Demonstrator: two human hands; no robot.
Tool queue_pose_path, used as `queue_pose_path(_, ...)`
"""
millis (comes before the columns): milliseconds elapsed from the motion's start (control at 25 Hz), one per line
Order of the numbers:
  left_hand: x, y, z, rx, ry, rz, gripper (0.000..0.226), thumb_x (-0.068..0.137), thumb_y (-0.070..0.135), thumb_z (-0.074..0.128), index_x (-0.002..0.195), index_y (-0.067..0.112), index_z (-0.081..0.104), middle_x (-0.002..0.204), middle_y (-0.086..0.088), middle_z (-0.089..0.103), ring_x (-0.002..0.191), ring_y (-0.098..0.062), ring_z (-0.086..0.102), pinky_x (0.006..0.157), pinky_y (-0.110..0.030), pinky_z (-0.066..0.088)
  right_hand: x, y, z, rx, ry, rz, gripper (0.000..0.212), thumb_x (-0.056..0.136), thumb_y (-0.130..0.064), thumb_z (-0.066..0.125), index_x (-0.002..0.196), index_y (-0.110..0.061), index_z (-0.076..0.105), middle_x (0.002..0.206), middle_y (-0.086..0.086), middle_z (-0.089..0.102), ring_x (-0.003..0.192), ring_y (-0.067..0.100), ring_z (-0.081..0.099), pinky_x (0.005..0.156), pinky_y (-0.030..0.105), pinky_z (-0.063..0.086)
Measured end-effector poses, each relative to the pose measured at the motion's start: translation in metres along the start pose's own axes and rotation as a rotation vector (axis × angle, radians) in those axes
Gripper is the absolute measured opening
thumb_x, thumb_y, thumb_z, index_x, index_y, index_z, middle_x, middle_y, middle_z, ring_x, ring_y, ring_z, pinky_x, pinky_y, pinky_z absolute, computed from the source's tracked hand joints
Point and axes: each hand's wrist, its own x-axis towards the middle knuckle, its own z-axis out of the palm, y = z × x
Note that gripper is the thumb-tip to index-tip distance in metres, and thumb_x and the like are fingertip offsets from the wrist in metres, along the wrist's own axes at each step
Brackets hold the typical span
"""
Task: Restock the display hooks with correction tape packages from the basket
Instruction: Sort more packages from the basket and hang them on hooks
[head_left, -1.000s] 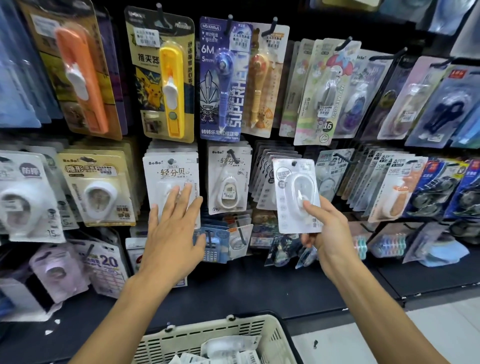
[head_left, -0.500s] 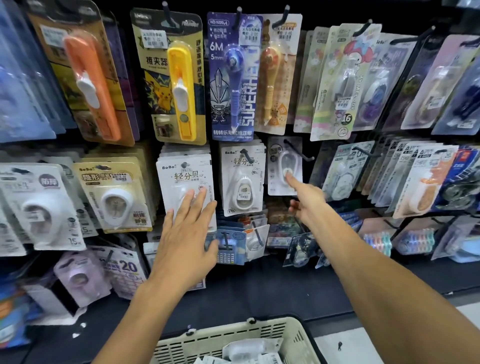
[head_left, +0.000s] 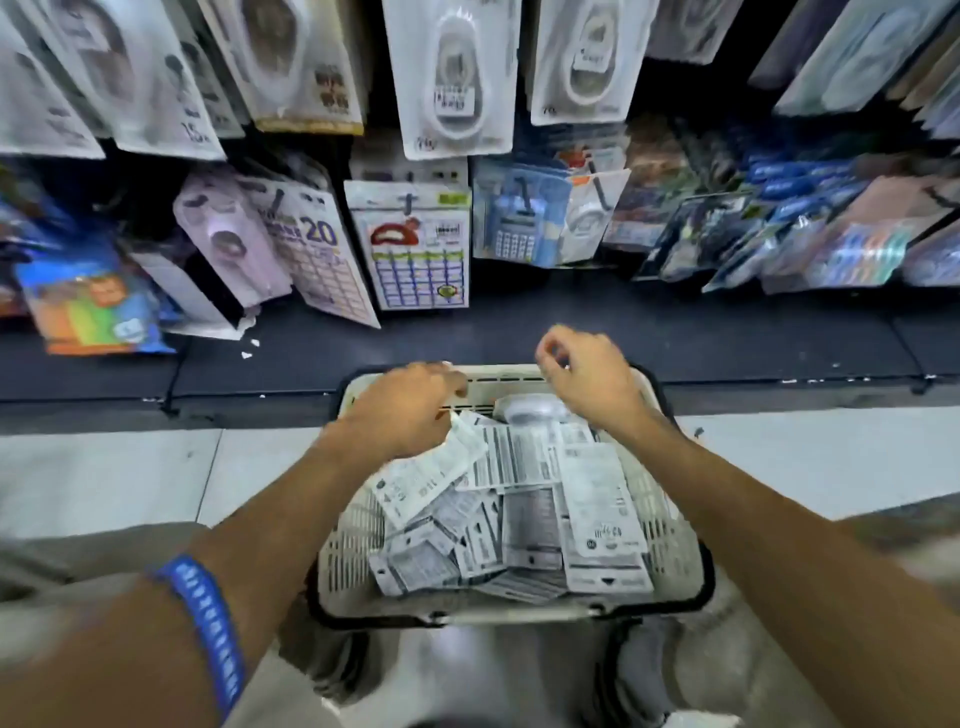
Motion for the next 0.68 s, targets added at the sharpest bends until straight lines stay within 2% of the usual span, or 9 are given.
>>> queue_pose_path(80,-0.026,-0.019,0.059,0.036,-0.245,-0.067,0.038,0.093,0.019,0.057,0.131,0.022,0.058,0.133,-0.005,0.062,0.121,-0.026,0.057,0.096,-0.035,0.047,-0.042,0.037,0.039,-0.536,-0.476,-0.2,0.03,0.098,-0.019,0.048,0.126,-0.025,0.058,0.116,0.011,0.07,0.103,0.033,0.066,0.082,0.037,0.049)
queue_pose_path(160,-0.046,-0.031,0.101,0.036,-0.381,-0.114,0.038,0.093,0.016,0.056,0.131,0.02,0.058,0.131,-0.007,0.062,0.119,-0.025,0.058,0.096,-0.036,0.05,-0.077,0.077,0.055,-0.769,-0.816,-0.297,0.066,0.095,-0.003,0.05,0.153,-0.03,0.034,0.149,0.012,0.048,0.127,0.033,0.053,0.1,0.04,0.045)
queue_pose_path(240,-0.053,-0.033,0.127,0.079,-0.459,-0.093,0.041,0.092,0.01,0.055,0.133,0.018,0.057,0.13,-0.008,0.062,0.116,-0.026,0.06,0.095,-0.038,0.053,-0.096,0.104,0.058,-0.918,-0.9,-0.362,0.093,0.091,0.01,0.051,0.161,-0.033,0.008,0.169,0.01,0.009,0.149,0.035,0.025,0.117,0.05,0.028)
queue_pose_path(360,-0.049,-0.023,0.143,0.113,-0.488,-0.013,0.044,0.092,0.004,0.053,0.134,0.016,0.057,0.13,-0.009,0.062,0.114,-0.028,0.062,0.094,-0.039,0.054,-0.105,0.122,0.068,-1.016,-0.942,-0.673,0.103,0.095,0.003,0.056,0.158,-0.032,-0.018,0.166,0.005,-0.025,0.154,0.036,-0.011,0.123,0.059,0.003)
queue_pose_path(440,-0.042,-0.013,0.149,0.102,-0.505,0.009,0.047,0.092,0.002,0.052,0.137,0.015,0.055,0.131,-0.01,0.062,0.115,-0.028,0.061,0.095,-0.039,0.053,-0.107,0.117,0.083,-1.092,-0.985,-0.872,0.101,0.095,-0.009,0.064,0.159,-0.029,-0.012,0.168,0.006,-0.018,0.153,0.036,-0.014,0.122,0.062,-0.004)
queue_pose_path(520,-0.032,-0.007,0.148,0.056,-0.487,0.019,0.048,0.092,0.003,0.055,0.138,0.015,0.055,0.129,-0.01,0.062,0.114,-0.028,0.061,0.095,-0.039,0.052,-0.096,0.097,0.096,-1.035,-1.049,-0.851,0.076,0.09,-0.009,0.068,0.154,-0.022,0.03,0.163,0.009,0.029,0.152,0.037,0.017,0.122,0.059,0.01)
queue_pose_path(560,-0.027,-0.008,0.146,0.01,-0.459,0.01,0.047,0.092,0.005,0.057,0.138,0.016,0.055,0.13,-0.009,0.062,0.114,-0.027,0.061,0.095,-0.038,0.052,-0.086,0.085,0.1,-0.969,-1.058,-0.819,0.056,0.087,-0.007,0.071,0.138,-0.018,0.053,0.143,0.009,0.053,0.14,0.035,0.038,0.119,0.054,0.021)
queue_pose_path(600,-0.024,-0.009,0.143,-0.04,-0.439,-0.018,0.046,0.093,0.007,0.059,0.138,0.018,0.055,0.131,-0.008,0.062,0.114,-0.026,0.061,0.095,-0.035,0.051,-0.074,0.073,0.101,-0.923,-1.07,-0.77,0.036,0.083,-0.007,0.075,0.117,-0.015,0.065,0.119,0.007,0.065,0.124,0.032,0.051,0.113,0.047,0.027)
queue_pose_path(680,-0.019,-0.014,0.14,-0.118,-0.411,-0.099,0.042,0.094,0.013,0.062,0.135,0.021,0.057,0.13,-0.006,0.063,0.112,-0.024,0.062,0.09,-0.031,0.048,-0.057,0.064,0.097,-0.844,-1.099,-0.643,0.014,0.079,-0.011,0.079,0.089,-0.014,0.068,0.089,0.0,0.061,0.103,0.025,0.056,0.106,0.038,0.03)
